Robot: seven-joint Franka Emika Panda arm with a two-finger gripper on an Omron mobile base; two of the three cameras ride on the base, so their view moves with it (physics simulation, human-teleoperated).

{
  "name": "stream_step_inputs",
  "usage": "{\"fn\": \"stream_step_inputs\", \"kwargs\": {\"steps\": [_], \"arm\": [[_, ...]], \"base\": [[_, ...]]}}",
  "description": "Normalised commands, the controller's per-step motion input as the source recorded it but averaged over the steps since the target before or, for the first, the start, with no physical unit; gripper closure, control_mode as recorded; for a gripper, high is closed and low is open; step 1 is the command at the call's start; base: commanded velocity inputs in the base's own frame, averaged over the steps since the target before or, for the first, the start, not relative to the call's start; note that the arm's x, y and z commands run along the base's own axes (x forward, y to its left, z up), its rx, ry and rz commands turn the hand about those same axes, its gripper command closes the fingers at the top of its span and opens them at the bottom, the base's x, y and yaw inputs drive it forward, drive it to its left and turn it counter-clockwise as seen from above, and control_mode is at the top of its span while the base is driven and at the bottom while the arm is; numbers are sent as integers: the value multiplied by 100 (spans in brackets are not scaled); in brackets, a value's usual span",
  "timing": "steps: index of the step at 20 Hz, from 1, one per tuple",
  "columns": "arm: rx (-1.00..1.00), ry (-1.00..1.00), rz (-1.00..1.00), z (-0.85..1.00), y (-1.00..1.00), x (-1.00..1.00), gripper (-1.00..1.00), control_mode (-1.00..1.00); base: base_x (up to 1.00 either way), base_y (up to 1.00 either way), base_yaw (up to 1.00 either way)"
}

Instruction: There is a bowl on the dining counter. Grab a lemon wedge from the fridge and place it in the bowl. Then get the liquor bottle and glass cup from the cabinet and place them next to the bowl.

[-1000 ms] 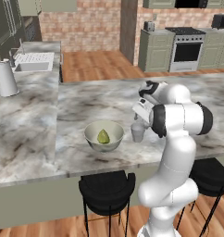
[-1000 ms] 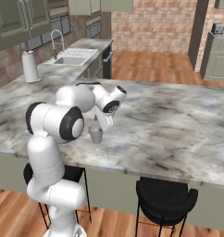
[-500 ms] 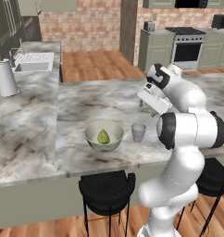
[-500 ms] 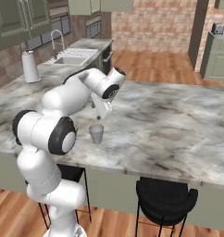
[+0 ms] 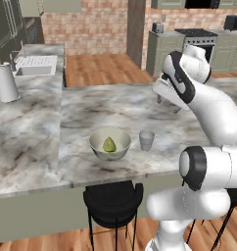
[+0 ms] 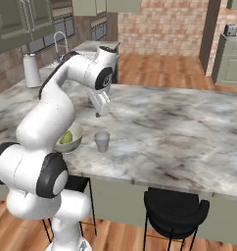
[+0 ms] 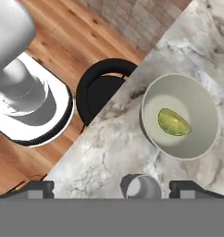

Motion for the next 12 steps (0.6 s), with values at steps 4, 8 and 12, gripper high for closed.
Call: {"fn": "stream_step_inputs", "kwargs": {"steps": [4, 8, 12], "arm": [[-16, -15, 6, 58, 0, -92, -100, -100], [-14, -18, 10, 29, 0, -74, -100, -100], [-19, -18, 10, 5, 3, -51, -100, -100]], "base": [[0, 0, 0], [0, 0, 0], [0, 0, 0]]}}
